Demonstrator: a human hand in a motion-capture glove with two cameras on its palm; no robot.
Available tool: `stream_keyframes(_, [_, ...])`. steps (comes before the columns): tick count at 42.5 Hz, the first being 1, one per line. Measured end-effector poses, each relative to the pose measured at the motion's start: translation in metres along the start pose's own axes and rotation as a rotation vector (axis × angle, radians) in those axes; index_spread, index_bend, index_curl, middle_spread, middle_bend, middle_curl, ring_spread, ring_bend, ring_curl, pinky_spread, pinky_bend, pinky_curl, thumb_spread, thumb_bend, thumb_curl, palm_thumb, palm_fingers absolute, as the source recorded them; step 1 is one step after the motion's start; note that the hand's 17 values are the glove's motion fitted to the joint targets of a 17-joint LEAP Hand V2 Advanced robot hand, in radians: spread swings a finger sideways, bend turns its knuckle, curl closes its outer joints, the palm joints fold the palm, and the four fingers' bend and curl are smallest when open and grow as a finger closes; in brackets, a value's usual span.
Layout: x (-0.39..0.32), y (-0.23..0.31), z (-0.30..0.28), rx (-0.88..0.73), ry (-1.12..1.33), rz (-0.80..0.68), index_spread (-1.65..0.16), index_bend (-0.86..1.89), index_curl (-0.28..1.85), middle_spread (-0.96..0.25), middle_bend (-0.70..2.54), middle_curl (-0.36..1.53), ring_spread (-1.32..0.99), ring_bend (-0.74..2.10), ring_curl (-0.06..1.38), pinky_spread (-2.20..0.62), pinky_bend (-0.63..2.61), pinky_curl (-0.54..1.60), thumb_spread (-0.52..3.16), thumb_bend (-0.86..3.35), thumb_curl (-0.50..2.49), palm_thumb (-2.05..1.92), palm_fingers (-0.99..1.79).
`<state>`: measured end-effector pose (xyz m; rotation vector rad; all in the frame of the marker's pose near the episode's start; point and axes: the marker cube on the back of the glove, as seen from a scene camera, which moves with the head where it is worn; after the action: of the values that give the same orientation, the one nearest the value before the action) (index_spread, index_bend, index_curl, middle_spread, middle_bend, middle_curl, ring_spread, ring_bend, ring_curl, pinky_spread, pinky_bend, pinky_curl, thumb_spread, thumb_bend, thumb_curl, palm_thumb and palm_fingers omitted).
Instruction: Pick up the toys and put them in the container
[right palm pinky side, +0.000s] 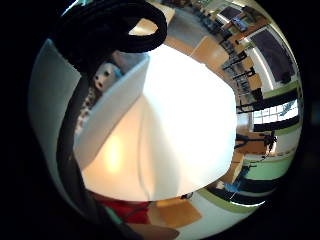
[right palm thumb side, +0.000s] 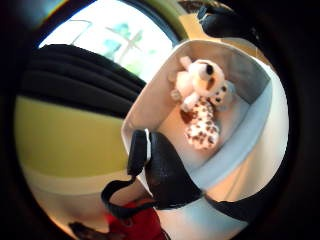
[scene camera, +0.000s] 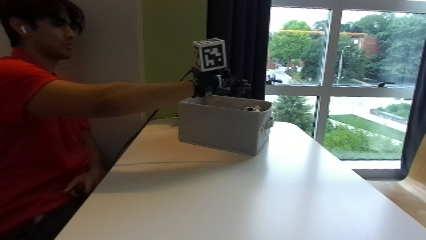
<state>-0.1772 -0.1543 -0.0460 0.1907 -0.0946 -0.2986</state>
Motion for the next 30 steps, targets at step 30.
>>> stream_keyframes(30, [0.189, 0.174, 0.06, -0.027, 0.148, 0.288, -0.43, 0.32, 0.61, -0.13, 0.22, 0.4, -0.1, 0.36, 0.21, 0.04, 0.72, 0.3, 1.1, -0.07, 0.28, -0.08, 0.04])
